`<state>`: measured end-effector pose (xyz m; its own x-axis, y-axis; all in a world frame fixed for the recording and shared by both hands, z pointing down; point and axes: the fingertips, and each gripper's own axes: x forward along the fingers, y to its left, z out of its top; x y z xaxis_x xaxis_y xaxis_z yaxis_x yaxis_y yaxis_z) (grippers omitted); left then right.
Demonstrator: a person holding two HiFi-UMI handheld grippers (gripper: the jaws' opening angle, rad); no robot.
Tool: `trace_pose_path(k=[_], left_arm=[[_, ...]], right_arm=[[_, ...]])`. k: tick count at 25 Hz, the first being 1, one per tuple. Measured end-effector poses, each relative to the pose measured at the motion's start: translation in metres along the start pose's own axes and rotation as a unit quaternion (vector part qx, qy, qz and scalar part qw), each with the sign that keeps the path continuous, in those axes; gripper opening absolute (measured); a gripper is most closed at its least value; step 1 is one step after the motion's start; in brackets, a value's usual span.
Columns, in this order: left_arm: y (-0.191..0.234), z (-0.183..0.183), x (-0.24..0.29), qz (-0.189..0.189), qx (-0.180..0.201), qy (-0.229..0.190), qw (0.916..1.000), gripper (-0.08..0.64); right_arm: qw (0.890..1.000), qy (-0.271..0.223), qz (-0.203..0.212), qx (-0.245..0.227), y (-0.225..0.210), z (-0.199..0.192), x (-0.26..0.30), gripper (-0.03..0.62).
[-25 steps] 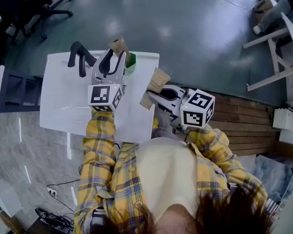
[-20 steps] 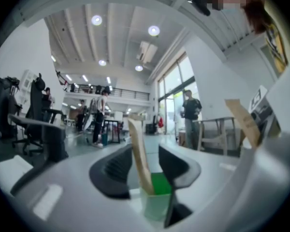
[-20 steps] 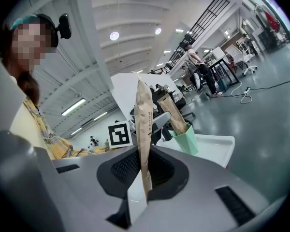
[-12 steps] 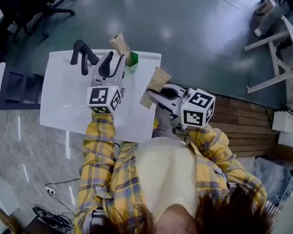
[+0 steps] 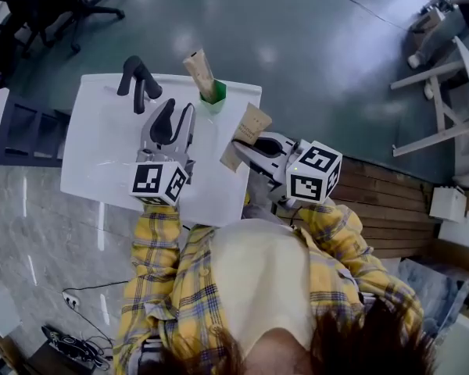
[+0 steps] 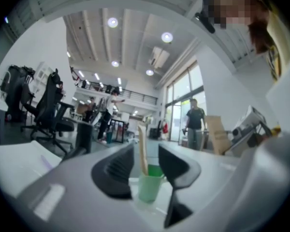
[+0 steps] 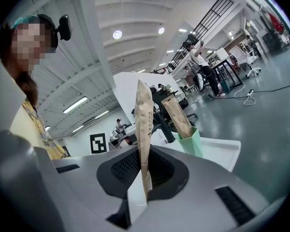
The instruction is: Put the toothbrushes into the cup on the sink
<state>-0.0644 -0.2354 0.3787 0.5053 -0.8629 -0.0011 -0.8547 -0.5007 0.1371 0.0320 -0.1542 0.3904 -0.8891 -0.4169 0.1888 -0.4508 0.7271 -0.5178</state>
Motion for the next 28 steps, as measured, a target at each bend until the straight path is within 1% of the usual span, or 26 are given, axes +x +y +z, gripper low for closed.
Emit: trace_pose_path(k=[3, 5, 8, 12, 16, 20, 23, 26, 28], left_arm=[[-0.004, 0.008, -0.011, 0.002, -0.004, -0.006, 1.0, 0.146], [-0.006, 0.012, -0.018, 0.0, -0.009, -0.009, 0.9999, 0.124], [-0.013, 0.017, -0.032, -0.011, -0.014, -0.01, 0.9998, 0.068], [-0.024, 0.012, -0.048, -0.015, -0.02, 0.01, 0.9996, 0.005], [-0.03, 0.004, -0.058, -0.012, -0.024, 0.032, 0.9991, 0.005], [-0.033, 0.001, -0.064, -0.008, -0.029, 0.037, 0.9989, 0.005], [-0.033, 0.003, -0.069, -0.007, -0.025, 0.039, 0.9989, 0.005], [-0.031, 0.004, -0.073, -0.005, -0.021, 0.042, 0.9989, 0.005], [-0.03, 0.003, -0.077, 0.0, -0.025, 0.042, 0.9988, 0.005]], right_arm=[[1.0, -0.002, 0.0, -0.002, 0.002, 0.002, 0.002, 0.032], [1.0, -0.005, -0.001, -0.003, 0.003, 0.005, 0.004, 0.032], [1.0, -0.011, -0.004, -0.006, 0.005, 0.009, 0.006, 0.032], [1.0, -0.02, -0.015, -0.014, 0.002, 0.017, 0.005, 0.032], [0.998, -0.044, -0.03, -0.027, -0.005, 0.038, 0.007, 0.032], [0.996, -0.067, -0.043, -0.041, -0.009, 0.064, 0.009, 0.032], [0.993, -0.086, -0.056, -0.051, -0.014, 0.083, 0.013, 0.032], [0.99, -0.106, -0.078, -0.055, -0.023, 0.099, 0.019, 0.032], [0.986, -0.122, -0.097, -0.053, -0.031, 0.108, 0.023, 0.032]])
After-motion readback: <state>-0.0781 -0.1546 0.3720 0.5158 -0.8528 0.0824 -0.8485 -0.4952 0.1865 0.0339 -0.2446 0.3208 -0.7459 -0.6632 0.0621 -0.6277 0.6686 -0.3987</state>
